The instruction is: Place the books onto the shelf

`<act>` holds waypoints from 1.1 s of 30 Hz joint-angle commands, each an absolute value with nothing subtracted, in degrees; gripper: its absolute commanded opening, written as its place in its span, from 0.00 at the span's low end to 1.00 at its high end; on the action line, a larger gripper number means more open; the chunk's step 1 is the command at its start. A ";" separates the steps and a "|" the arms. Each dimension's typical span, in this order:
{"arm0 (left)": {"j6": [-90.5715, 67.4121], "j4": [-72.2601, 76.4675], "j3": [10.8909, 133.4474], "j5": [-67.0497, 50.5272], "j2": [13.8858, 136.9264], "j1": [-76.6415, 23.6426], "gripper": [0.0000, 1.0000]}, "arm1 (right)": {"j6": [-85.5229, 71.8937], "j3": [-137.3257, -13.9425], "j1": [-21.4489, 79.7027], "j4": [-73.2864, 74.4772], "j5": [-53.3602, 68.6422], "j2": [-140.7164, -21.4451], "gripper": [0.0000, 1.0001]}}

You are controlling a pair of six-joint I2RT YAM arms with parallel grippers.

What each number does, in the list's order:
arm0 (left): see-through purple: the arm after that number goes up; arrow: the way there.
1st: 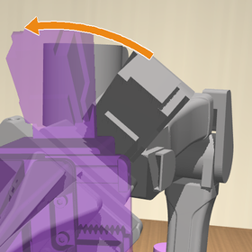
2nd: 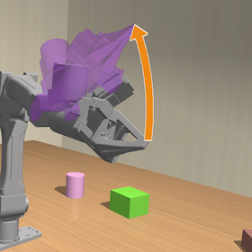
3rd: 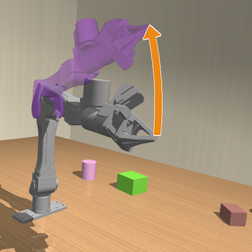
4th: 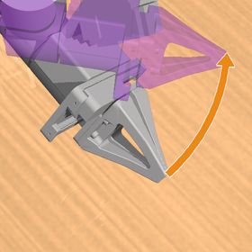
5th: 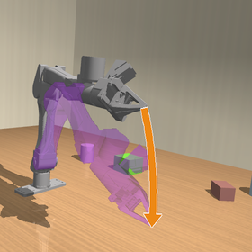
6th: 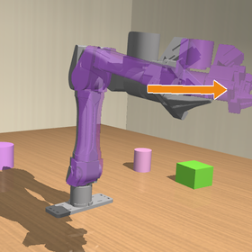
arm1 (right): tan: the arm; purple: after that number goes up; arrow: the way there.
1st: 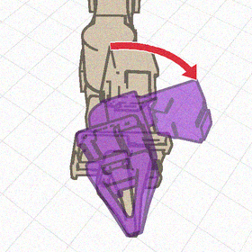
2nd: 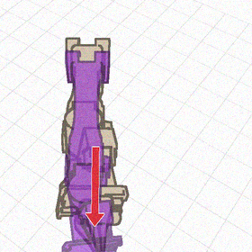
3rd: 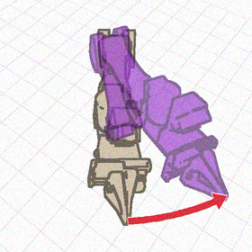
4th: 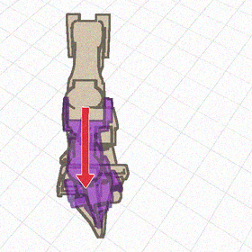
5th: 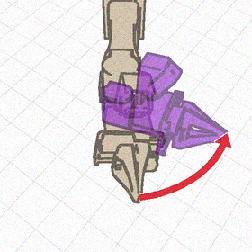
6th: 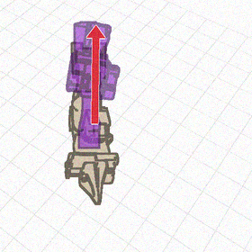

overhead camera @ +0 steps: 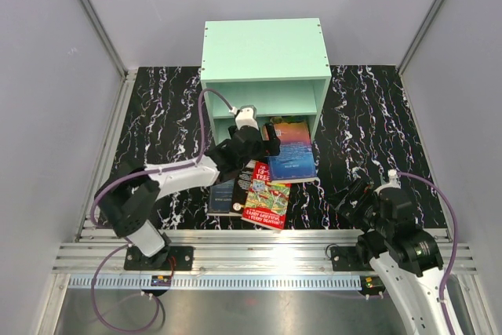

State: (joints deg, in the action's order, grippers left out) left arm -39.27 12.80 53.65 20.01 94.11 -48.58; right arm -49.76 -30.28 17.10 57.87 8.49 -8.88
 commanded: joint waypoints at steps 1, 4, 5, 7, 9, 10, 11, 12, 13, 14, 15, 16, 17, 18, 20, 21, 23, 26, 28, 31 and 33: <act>-36.13 5.82 55.63 28.46 85.88 -51.32 0.99 | -48.52 -29.36 17.32 61.35 7.56 -8.26 1.00; -32.79 2.11 55.02 32.07 81.05 -55.62 0.99 | -48.52 -29.18 17.31 61.00 7.21 -8.17 1.00; -32.61 2.20 54.50 31.73 79.12 -57.29 0.99 | -48.52 -29.18 17.40 60.91 7.03 -8.17 1.00; -32.95 2.72 52.74 27.10 78.05 -58.53 0.99 | -48.52 -29.18 17.40 60.73 6.94 -8.35 1.00; -35.24 1.85 52.21 24.45 78.48 -60.99 0.99 | -48.60 -29.27 17.40 60.64 6.68 -8.35 1.00; -35.59 1.76 51.86 23.74 79.27 -62.21 0.97 | -48.52 -29.27 17.32 60.73 6.68 -8.35 1.00; -36.29 1.76 51.59 23.30 81.45 -64.75 0.78 | -48.69 -29.18 17.31 60.73 6.59 -8.26 1.00; -36.56 2.02 51.33 22.86 82.95 -65.99 0.68 | -48.69 -29.27 17.40 60.82 6.68 -8.17 1.00; -37.26 1.93 51.42 22.94 84.53 -66.96 0.58 | -48.69 -29.27 17.40 61.08 6.68 -7.91 1.00; -38.92 1.15 52.03 23.29 87.68 -68.54 0.47 | -48.78 -29.18 17.32 61.08 6.77 -7.56 1.00; -39.46 0.88 52.47 23.55 89.11 -69.25 0.38 | -48.78 -29.09 17.40 61.08 6.85 -7.47 1.00; -39.90 0.53 52.99 23.99 90.43 -69.78 0.36 | -48.95 -29.18 17.40 61.17 7.03 -7.38 1.00; -40.69 0.18 54.48 25.47 92.61 -70.92 0.33 | -48.87 -29.27 17.49 61.43 7.12 -7.21 1.00; -40.69 -1.56 55.36 25.92 93.77 -71.36 0.32 | -48.78 -29.18 17.40 61.61 7.29 -7.21 1.00; -40.52 -3.51 57.29 26.98 96.75 -71.80 0.31 | -48.69 -29.36 17.32 61.79 7.56 -7.03 1.00; -40.17 -3.78 58.78 26.81 97.64 -71.98 0.31 | -48.69 -29.27 17.40 61.79 7.65 -6.94 1.00; -40.25 -5.35 60.55 27.42 100.44 -72.16 0.31 | -48.69 -29.27 17.32 61.79 7.56 -6.77 1.00; -41.82 -9.64 64.24 30.14 104.39 -72.16 0.27 | -48.87 -29.27 17.31 61.53 7.21 -6.94 1.00; -43.58 -13.16 68.10 34.33 106.34 -72.07 0.25 | -48.78 -29.18 17.40 61.26 7.12 -7.21 1.00; -45.70 -19.41 73.80 39.35 110.38 -72.07 0.24 | -48.52 -29.09 17.40 61.08 7.12 -7.38 1.00; -46.58 -22.67 76.10 41.74 113.11 -71.90 0.22 | -48.34 -29.18 17.32 61.00 7.12 -7.47 1.00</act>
